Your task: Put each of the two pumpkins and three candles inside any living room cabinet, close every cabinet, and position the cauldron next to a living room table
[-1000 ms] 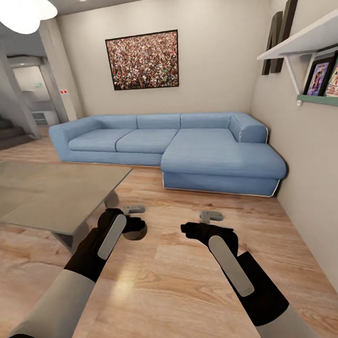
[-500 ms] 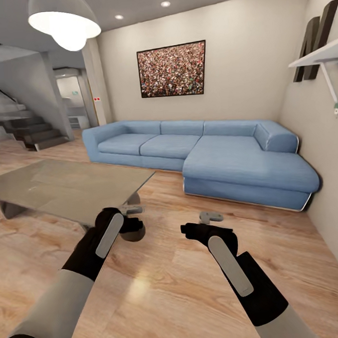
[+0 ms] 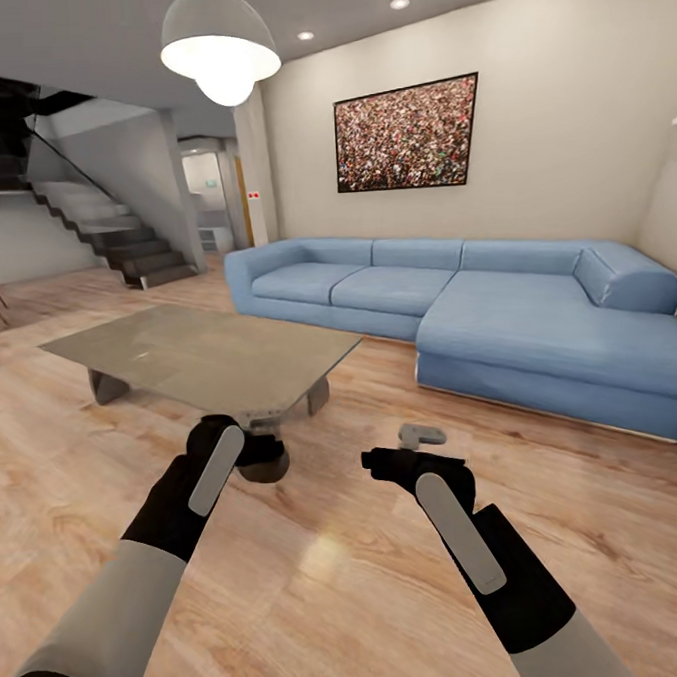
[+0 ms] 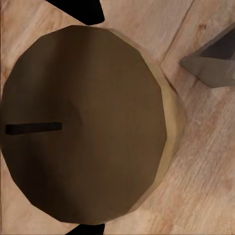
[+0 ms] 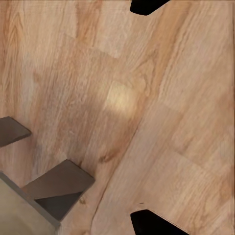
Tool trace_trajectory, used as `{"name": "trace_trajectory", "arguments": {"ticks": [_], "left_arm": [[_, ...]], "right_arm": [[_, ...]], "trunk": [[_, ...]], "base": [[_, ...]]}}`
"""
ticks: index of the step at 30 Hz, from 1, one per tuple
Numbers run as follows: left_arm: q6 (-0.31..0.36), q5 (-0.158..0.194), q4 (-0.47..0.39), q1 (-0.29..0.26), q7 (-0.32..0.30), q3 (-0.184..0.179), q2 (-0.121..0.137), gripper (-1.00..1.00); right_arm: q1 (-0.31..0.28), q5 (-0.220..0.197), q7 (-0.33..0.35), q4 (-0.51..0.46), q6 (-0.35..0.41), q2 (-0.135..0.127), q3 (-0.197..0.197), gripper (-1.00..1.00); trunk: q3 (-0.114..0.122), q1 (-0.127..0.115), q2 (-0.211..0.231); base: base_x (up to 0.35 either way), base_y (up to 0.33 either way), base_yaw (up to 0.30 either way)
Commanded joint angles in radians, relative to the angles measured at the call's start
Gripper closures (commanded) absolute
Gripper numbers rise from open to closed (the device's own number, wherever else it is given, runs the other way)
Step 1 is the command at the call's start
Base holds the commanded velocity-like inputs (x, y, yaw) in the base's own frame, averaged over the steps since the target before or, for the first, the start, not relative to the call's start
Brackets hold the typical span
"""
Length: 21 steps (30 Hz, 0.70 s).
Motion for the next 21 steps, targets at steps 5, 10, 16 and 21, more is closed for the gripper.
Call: {"name": "trace_trajectory", "arguments": {"ticks": [5, 10, 16, 21], "left_arm": [[0.001, 0.008, -0.001, -0.001, 0.01, -0.003, 0.001, 1.0], [0.001, 0.008, 0.0, -0.001, 0.01, -0.003, 0.001, 1.0], [0.001, 0.008, 0.0, 0.0, 0.01, -0.003, 0.001, 1.0], [0.001, 0.008, 0.001, -0.001, 0.01, -0.003, 0.001, 1.0]], "right_arm": [[-0.001, -0.009, -0.011, -0.001, 0.002, 0.001, 0.003, -1.0], [-0.001, -0.009, -0.011, -0.001, 0.003, 0.002, 0.006, -1.0], [-0.001, -0.009, -0.01, -0.003, 0.005, 0.003, 0.007, -1.0], [-0.001, -0.009, -0.011, -0.003, 0.004, 0.003, 0.008, -1.0]], "trunk": [[-0.001, -0.001, -0.001], [-0.001, -0.001, -0.001], [-0.001, -0.001, -0.001], [-0.001, -0.001, -0.001]], "base": [[-0.244, 0.214, 0.294], [-0.235, 0.213, 0.295], [-0.217, 0.216, 0.202], [-0.206, 0.231, 0.05]]}}
